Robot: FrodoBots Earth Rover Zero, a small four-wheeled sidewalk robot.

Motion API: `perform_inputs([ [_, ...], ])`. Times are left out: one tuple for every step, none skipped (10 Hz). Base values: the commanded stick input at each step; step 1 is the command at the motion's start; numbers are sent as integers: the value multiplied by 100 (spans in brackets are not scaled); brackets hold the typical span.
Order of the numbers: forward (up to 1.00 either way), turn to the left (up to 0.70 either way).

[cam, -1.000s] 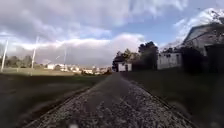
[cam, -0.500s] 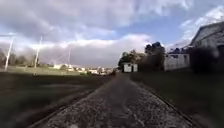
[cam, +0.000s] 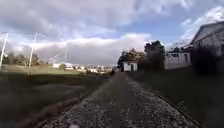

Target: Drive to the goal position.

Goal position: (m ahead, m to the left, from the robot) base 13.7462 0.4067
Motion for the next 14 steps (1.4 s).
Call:
perform_inputs([
  [100,0],
  [100,0],
  [100,0],
  [100,-7],
  [100,-17],
  [100,-33],
  [100,-40],
  [100,-40],
  [100,-40],
  [100,-29],
  [100,-2],
  [100,0],
  [100,0],
  [100,0],
])
